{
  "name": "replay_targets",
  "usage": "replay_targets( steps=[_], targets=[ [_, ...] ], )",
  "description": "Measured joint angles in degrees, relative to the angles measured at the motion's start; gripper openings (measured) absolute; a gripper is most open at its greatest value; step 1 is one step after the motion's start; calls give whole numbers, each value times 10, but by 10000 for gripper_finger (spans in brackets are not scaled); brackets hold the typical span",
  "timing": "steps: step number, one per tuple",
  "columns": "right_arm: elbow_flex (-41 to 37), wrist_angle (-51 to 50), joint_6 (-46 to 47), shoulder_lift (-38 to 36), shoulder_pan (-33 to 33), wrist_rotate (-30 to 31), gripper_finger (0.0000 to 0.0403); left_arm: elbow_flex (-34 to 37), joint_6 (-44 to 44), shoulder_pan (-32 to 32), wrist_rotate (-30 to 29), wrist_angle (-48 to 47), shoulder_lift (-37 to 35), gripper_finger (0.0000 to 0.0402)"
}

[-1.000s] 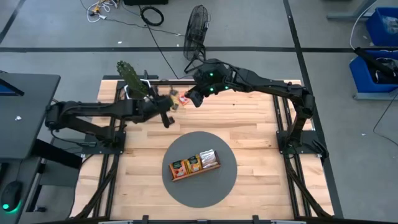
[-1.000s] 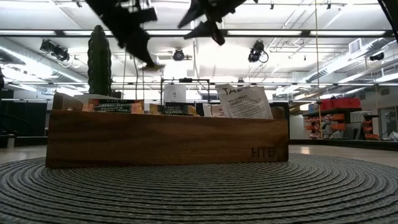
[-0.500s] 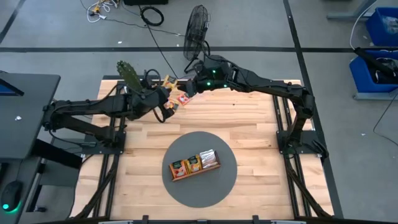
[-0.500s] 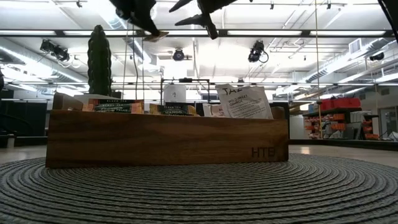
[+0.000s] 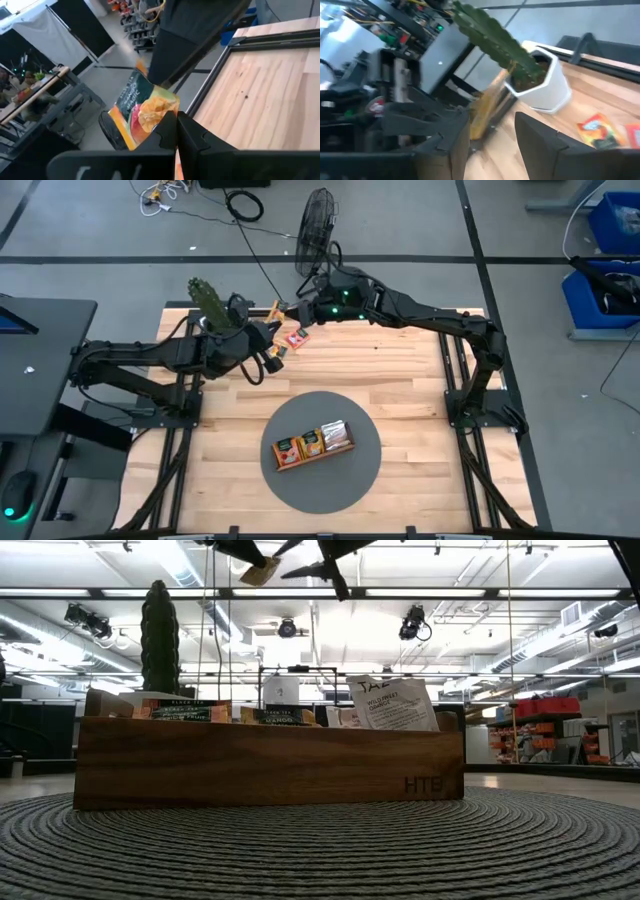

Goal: Pick & Place Tea
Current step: Put the bottom yellow tea bag into the middle section of the wooden organizer

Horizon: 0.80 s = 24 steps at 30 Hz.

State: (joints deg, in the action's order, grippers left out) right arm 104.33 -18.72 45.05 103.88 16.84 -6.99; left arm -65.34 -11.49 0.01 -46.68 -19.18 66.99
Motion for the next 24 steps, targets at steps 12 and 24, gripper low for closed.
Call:
replay_targets(
  steps=[12,24],
  targets=[
    [0,10,40,0,-6,-18,164,0,-44,-2,2,5,1,2],
    [0,33,-5,0,-6,-7,11,0,-62,2,15,21,1,4]
  ],
)
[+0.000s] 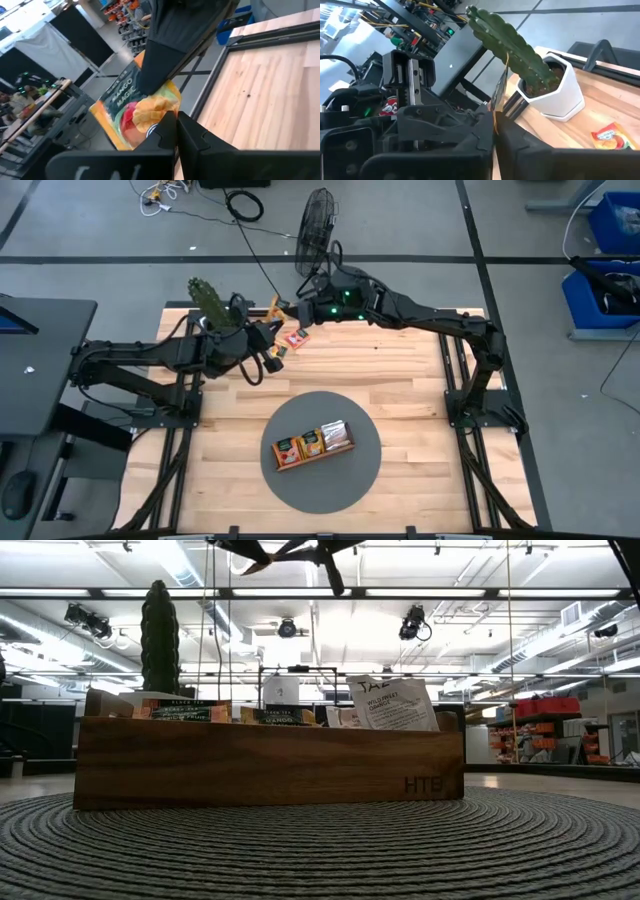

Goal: Pick & Place Tea
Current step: Put the bottom yellow tea bag into the middle section of the wooden organizer

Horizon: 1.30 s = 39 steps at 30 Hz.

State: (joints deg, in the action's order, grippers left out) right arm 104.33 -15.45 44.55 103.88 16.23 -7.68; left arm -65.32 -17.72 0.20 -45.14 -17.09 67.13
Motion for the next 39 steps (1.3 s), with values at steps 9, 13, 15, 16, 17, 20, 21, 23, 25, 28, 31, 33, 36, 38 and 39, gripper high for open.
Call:
replay_targets(
  steps=[9,13,15,16,17,20,21,23,25,28,31,33,36,38,39],
  targets=[
    [0,4,-61,0,6,9,1,0,55,6,29,0,0,61],
    [0,3,-99,-6,10,17,1,1,81,7,37,-4,-17,84],
    [0,-12,-122,-16,14,17,1,1,85,7,45,-13,-30,93],
    [0,-17,-135,-21,15,17,1,1,90,7,50,-13,-36,96],
    [0,-30,-152,-26,16,17,1,1,98,7,56,-15,-44,99],
    [0,-72,-219,-38,17,14,1,1,127,7,68,-25,-72,104],
    [0,-90,-238,-43,16,15,0,1,137,6,74,-28,-81,105],
    [0,-114,-267,-46,12,15,0,1,158,1,95,-26,-100,105],
    [0,-141,-292,-46,5,15,0,1,178,-8,127,-24,-118,105],
    [0,-162,-349,-45,-13,11,0,0,223,-27,166,-25,-138,105],
    [0,-171,-415,-45,-38,26,0,1,273,-51,209,-31,-153,105],
    [0,-168,-458,-45,-55,34,0,0,305,-70,251,-34,-159,105],
    [0,-156,-507,-45,-82,56,0,1,338,-98,343,-37,-158,105],
    [0,-151,-523,-45,-99,78,0,0,340,-112,423,-39,-155,106],
    [0,-148,-525,-45,-106,91,0,0,337,-118,457,-40,-152,106]
  ],
)
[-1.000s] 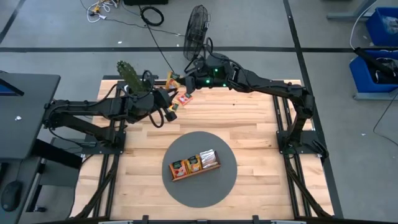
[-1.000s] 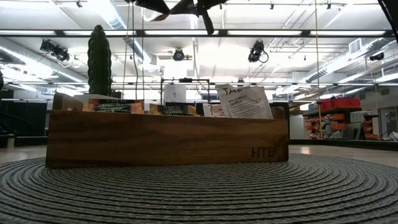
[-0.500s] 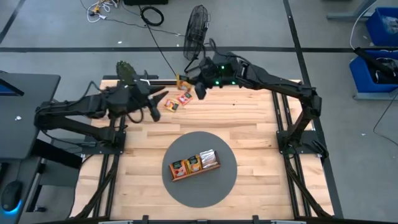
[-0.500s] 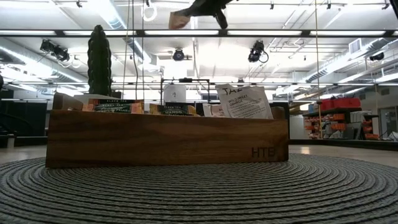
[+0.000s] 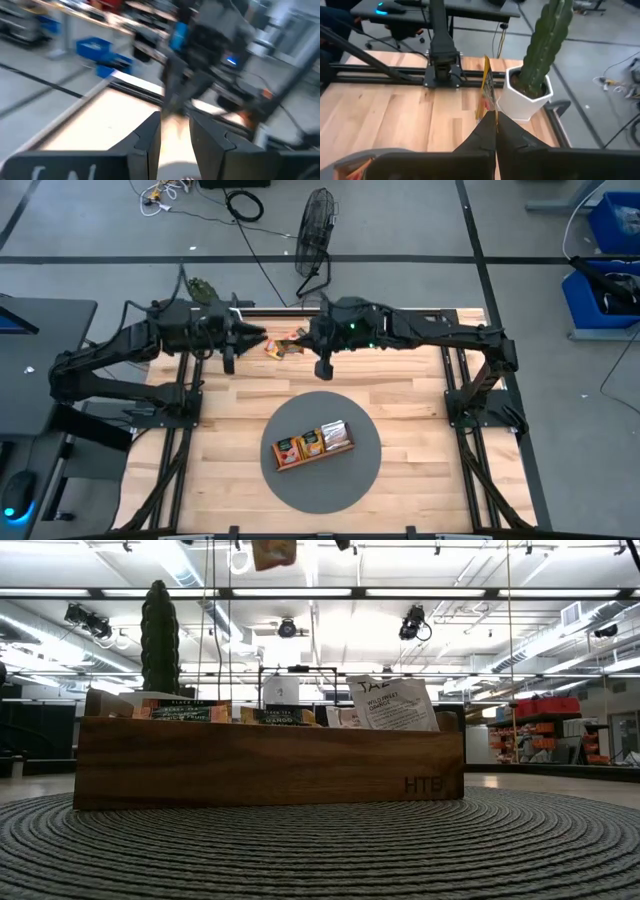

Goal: Pick & Place Tea
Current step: Put the bottom yellow tea bag into the middle section of the wooden organizer

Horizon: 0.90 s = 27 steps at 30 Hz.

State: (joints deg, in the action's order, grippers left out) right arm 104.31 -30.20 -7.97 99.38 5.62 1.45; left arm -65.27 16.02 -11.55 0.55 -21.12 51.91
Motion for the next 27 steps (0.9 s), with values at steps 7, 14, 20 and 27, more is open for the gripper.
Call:
replay_targets(
  steps=[7,14,20,27],
  targets=[
    [0,17,15,0,-22,24,0,0,-15,-3,47,-14,19,135],
    [0,18,26,0,-36,21,0,0,-20,3,52,-19,46,203],
    [0,22,33,0,-39,13,0,0,-16,3,54,-18,59,207],
    [0,19,39,0,-39,12,0,0,-16,3,61,-19,59,69]
  ],
)
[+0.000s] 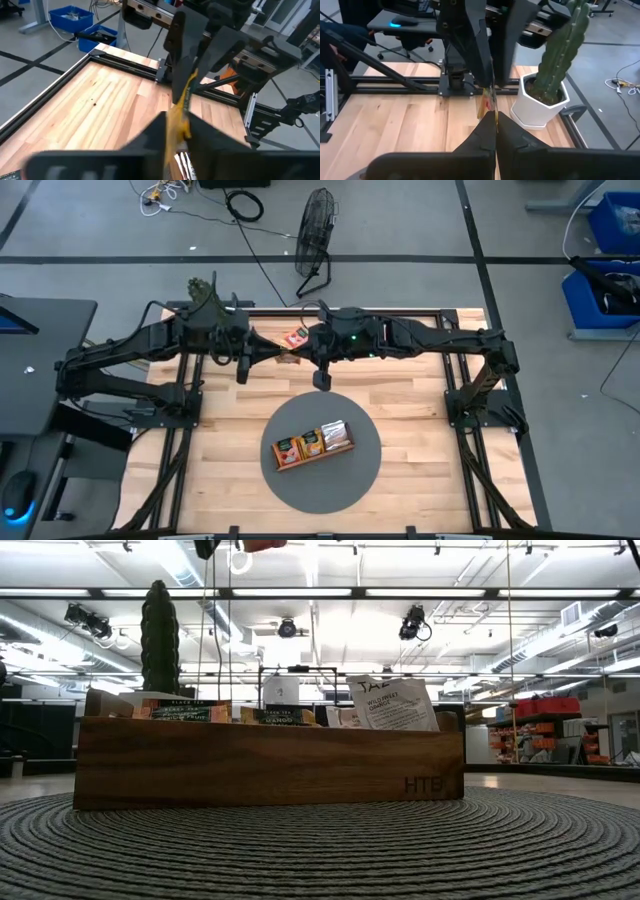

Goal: Pick & Place Tea
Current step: Put the bottom yellow tea bag into the middle section of the wooden organizer

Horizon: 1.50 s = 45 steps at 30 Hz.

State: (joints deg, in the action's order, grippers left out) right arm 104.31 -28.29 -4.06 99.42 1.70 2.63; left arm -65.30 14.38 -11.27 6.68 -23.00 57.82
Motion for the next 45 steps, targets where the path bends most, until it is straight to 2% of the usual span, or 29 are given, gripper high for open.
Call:
replay_targets(
  steps=[2,3,8,13,18,24,30,33,37,45],
  targets=[
    [0,0,4,0,1,1,0,0,-3,0,0,0,0,22],
    [0,0,6,0,1,1,0,0,-4,0,0,0,0,13],
    [0,-4,26,-4,5,-1,15,0,-17,0,-11,-3,-1,4],
    [0,-42,47,-23,15,0,72,0,-17,0,-46,-26,-18,3],
    [0,-90,68,-45,26,36,141,0,8,6,-71,-49,-34,2],
    [0,-129,96,-77,41,75,188,0,34,79,-182,-65,-40,1],
    [0,-146,93,-113,47,115,188,1,84,204,-353,-61,-24,1],
    [0,-155,75,-124,50,133,181,1,109,257,-413,-60,-8,1],
    [0,-169,53,-130,65,129,175,1,139,308,-455,-50,42,1],
    [0,-190,15,-135,75,52,174,1,271,389,-543,-38,172,1]
  ],
)
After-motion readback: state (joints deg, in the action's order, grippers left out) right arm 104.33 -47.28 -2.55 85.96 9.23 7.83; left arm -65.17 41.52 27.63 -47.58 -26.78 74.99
